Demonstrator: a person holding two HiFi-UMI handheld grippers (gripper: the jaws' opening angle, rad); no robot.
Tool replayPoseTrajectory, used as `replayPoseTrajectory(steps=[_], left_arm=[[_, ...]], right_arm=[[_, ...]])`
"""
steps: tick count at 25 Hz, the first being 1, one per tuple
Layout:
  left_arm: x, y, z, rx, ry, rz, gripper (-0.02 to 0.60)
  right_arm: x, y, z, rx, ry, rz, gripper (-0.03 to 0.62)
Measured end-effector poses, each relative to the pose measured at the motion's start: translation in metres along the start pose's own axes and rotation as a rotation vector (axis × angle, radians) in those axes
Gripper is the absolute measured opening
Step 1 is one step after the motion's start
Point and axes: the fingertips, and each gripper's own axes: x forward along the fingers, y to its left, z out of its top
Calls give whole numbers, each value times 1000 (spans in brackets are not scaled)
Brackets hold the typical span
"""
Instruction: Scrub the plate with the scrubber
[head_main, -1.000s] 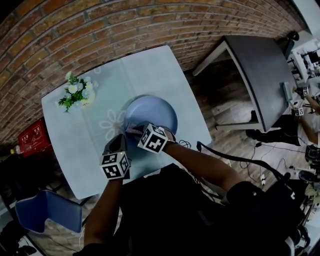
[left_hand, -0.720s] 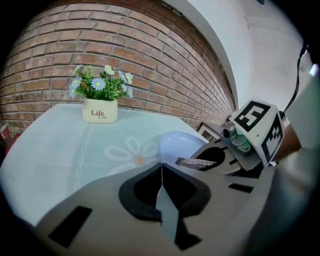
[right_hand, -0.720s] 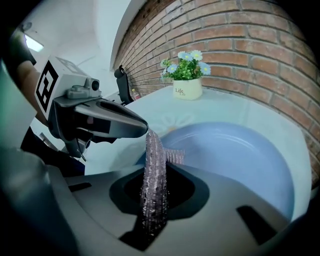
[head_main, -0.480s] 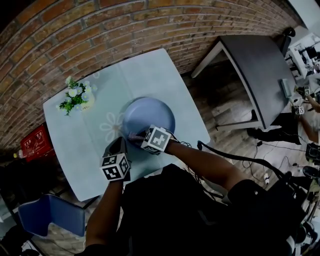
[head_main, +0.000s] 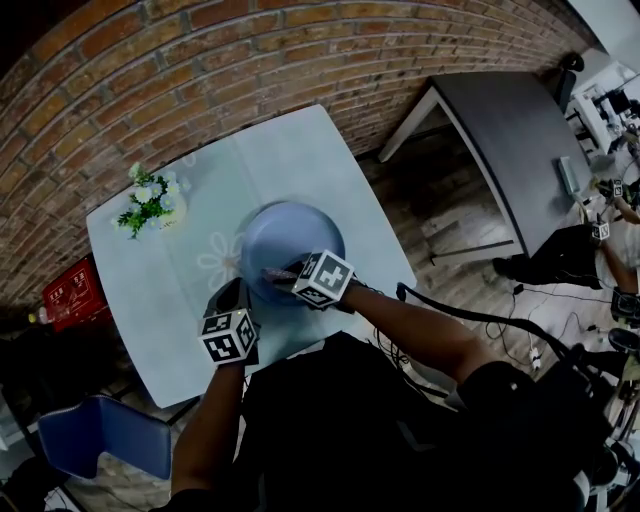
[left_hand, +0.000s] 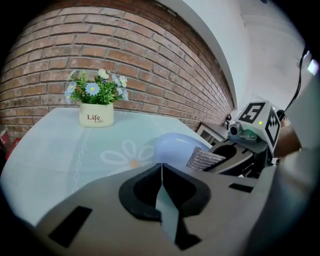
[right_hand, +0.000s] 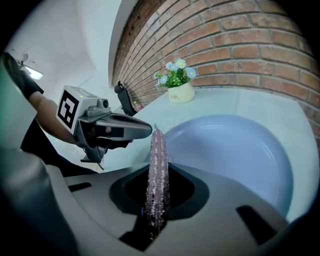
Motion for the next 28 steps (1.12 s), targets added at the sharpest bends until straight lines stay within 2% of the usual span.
replayPoseTrajectory(steps=[7,13,18,21,25,28], left_arm=[[4,-2,3,-13,-2,0,15],[6,0,6,0,-8,21,15],[10,2,4,-4,3,47,15],[12,3,2,-13,8,56,15],[16,2,-3,-27,21,58,15],[20,3,-5,-27,25,65,15]], right_arm=[[-24,-36,17,-45,-46,-78,64],[-34,-63,29,-140,-67,-134,64],[-35,-88,34,-186,-42,-196,64],[-37,-98,44,-276,-49,-233,64],[-36,-112,42,-416,23,-281,64],[-35,-119,38,-478,55,-305,64]])
